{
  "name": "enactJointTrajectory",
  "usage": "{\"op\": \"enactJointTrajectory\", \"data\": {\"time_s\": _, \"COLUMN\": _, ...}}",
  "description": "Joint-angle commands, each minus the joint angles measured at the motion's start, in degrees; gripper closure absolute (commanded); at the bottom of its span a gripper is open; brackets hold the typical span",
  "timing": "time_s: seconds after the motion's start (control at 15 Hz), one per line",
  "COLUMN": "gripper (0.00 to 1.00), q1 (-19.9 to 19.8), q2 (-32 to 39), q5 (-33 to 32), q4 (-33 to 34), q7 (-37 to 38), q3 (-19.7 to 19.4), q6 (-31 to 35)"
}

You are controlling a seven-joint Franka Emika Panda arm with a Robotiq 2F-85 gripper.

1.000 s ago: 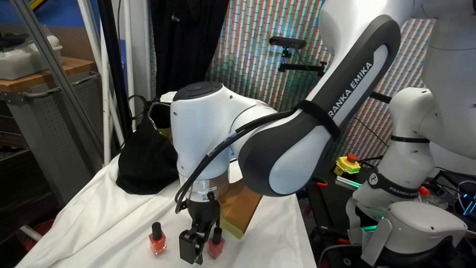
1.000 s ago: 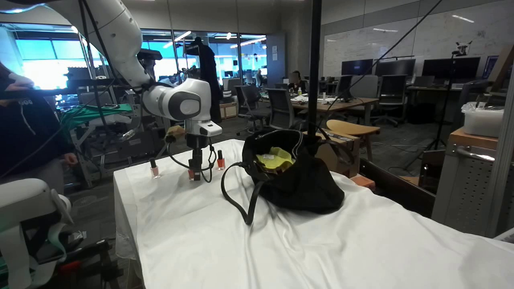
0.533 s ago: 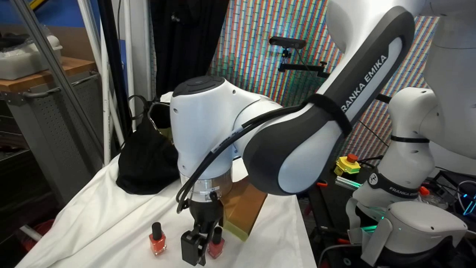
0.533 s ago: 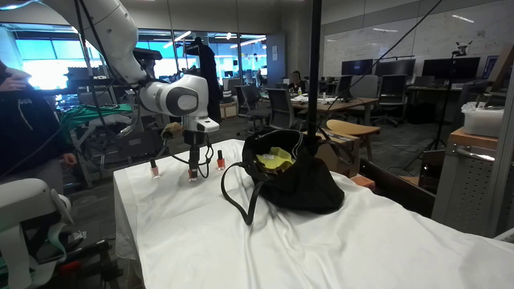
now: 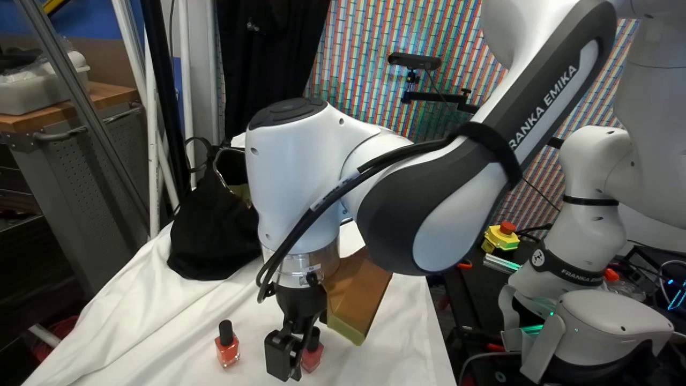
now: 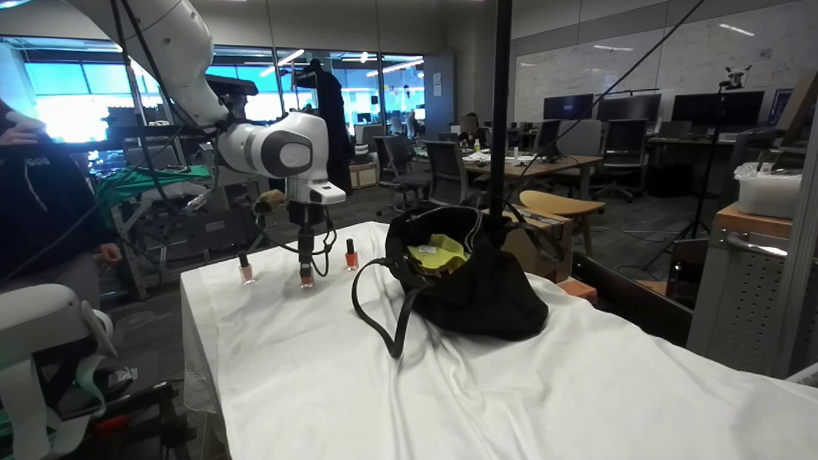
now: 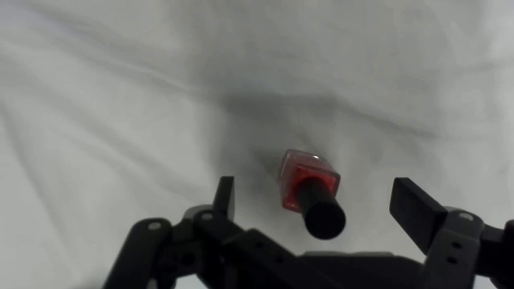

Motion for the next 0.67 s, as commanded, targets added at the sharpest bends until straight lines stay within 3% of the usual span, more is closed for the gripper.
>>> {"op": "enactJointTrajectory", "data": {"time_s": 0.0, "gripper": 0.00, "q1": 0.7, "q2": -1.3, "q5": -0.1, "q4": -0.7, "q7": 1.1, "q3": -0.4, "q6": -0.9}}
{"op": "enactJointTrajectory", "data": {"time_s": 0.6, "gripper": 0.00, "q1": 0.2, "q2": -0.9, "q5": 1.1, "q4": -1.4, "q7": -0.3, "q3": 0.2, "q6": 0.7}}
